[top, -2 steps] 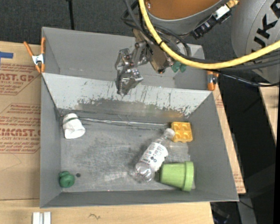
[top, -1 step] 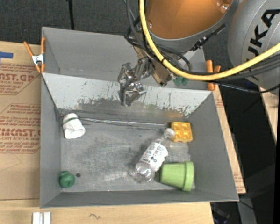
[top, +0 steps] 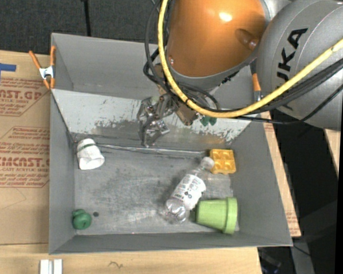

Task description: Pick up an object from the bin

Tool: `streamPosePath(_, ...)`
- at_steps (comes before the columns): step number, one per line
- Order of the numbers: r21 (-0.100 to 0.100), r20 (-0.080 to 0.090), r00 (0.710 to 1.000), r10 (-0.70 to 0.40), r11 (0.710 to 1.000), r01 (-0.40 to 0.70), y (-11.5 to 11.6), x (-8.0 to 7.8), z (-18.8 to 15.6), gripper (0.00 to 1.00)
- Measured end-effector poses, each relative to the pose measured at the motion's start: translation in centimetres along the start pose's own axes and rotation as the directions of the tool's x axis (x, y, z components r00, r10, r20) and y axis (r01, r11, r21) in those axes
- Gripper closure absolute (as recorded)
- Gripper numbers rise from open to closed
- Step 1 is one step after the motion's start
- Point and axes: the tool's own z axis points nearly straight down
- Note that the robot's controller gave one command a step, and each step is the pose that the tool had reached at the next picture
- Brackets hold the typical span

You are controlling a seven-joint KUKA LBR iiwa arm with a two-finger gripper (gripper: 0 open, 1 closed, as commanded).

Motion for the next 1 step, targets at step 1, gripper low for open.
streamPosePath(1,0.0,-0.011,1.0,0.018,1.0,-0.018,5.86,1.93,0.74,1.0)
